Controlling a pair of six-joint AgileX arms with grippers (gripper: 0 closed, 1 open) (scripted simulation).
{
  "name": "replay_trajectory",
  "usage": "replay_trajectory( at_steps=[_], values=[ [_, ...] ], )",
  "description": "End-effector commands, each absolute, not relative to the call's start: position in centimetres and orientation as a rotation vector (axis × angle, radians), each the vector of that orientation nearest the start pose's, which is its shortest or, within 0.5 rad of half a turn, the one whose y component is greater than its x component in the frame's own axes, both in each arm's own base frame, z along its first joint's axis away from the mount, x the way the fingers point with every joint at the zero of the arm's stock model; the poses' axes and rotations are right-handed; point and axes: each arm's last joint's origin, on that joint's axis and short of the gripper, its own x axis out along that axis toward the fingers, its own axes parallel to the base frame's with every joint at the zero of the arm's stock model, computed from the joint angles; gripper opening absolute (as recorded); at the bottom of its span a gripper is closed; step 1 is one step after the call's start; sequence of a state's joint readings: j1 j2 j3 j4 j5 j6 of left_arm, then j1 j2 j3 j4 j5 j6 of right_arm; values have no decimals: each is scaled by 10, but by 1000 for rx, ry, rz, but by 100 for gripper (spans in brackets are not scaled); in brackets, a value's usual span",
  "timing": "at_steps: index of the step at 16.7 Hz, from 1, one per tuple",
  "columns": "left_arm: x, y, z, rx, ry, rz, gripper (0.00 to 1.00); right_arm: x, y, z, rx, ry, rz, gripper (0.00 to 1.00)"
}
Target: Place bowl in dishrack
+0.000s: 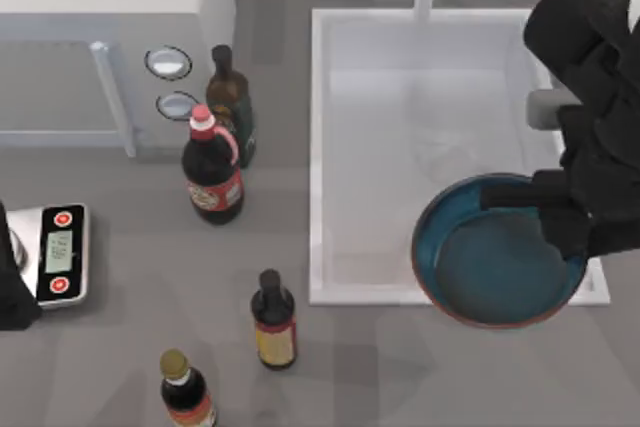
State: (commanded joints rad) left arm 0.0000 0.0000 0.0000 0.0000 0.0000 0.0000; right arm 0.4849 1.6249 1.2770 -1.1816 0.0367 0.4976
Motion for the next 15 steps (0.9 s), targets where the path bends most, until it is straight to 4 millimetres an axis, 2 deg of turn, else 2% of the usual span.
replay_trajectory(
  at_steps=[4, 6, 8, 12, 15],
  values=[
    [106, -1, 160, 0, 0, 0, 100, 250, 133, 303, 1, 1514, -16, 0],
    [106, -1, 160, 0, 0, 0, 100, 244, 128, 324, 8, 1496, -8, 0],
    [106, -1, 160, 0, 0, 0, 100, 240, 126, 332, 12, 1487, -4, 0],
    [106, -1, 160, 0, 0, 0, 100, 241, 128, 331, 10, 1489, -1, 0],
    [106, -1, 160, 0, 0, 0, 100, 246, 115, 335, 72, 1440, 32, 0]
  ],
)
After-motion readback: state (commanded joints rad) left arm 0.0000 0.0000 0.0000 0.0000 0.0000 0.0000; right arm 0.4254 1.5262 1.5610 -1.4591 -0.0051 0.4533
